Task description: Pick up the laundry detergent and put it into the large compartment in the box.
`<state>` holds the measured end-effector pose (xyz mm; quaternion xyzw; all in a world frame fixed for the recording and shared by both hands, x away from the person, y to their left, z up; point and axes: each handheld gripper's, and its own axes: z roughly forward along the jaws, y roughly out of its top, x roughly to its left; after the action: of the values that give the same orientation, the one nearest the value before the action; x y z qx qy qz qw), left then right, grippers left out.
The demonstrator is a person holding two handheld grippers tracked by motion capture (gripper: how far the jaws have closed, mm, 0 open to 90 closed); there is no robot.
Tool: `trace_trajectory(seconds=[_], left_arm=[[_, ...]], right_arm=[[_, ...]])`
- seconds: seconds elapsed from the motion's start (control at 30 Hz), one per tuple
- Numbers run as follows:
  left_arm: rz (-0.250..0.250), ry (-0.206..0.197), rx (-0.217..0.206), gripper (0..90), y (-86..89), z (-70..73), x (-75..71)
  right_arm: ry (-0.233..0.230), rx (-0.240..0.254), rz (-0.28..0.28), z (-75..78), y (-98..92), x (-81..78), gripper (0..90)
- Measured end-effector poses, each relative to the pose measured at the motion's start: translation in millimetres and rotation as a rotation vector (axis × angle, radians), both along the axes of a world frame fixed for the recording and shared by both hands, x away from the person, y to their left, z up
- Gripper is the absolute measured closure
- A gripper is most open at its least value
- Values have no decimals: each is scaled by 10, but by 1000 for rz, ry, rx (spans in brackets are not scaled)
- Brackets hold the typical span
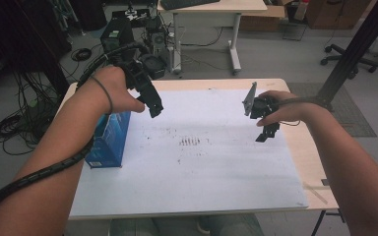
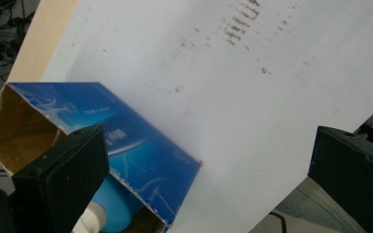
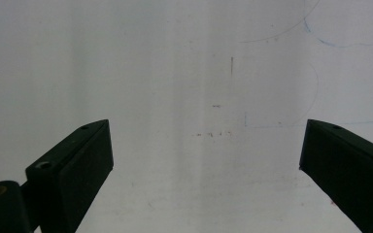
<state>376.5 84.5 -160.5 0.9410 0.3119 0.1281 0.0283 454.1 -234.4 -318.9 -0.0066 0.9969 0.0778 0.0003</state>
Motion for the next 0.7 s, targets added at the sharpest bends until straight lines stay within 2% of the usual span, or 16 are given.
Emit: trace_trajectory(seconds=[0.17,0.33,0.7], left_arm=[[-60,17,10,9,-137,-59,-58],[-93,30,25,5,-251,-114,-102],[-144,58,17,4,-289,-205,-160]], right_arm=[[2,-7,-3,10,-12,-19,51],[5,-7,2,18,-12,-31,51],[10,-12,12,50,6,-61,53]])
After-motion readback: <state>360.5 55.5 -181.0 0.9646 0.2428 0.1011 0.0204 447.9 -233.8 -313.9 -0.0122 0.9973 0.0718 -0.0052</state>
